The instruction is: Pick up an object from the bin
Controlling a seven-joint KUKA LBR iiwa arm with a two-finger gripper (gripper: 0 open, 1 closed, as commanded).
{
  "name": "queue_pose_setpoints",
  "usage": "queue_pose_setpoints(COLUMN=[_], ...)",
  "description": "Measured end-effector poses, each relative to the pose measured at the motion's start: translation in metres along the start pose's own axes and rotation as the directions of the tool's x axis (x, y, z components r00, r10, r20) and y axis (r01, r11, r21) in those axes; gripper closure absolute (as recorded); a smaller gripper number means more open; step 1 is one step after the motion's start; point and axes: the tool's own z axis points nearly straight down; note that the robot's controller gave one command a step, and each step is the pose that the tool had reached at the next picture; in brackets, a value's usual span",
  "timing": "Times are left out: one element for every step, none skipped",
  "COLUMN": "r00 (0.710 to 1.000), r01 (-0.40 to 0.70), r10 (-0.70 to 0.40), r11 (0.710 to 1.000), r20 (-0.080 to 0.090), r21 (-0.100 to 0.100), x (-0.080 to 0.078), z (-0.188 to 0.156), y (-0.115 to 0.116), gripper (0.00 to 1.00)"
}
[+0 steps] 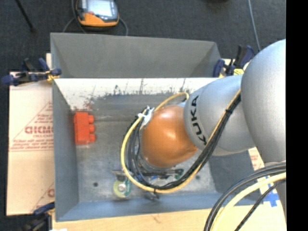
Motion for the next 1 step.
queue_pose_setpoints(r00=[1.000], r01=[-0.005], r10=[0.005], r11=[1.000], r20=[0.020], r21=[0.014], x=[-0.0048], z=[-0.0042], y=[-0.0048], gripper=[1.00])
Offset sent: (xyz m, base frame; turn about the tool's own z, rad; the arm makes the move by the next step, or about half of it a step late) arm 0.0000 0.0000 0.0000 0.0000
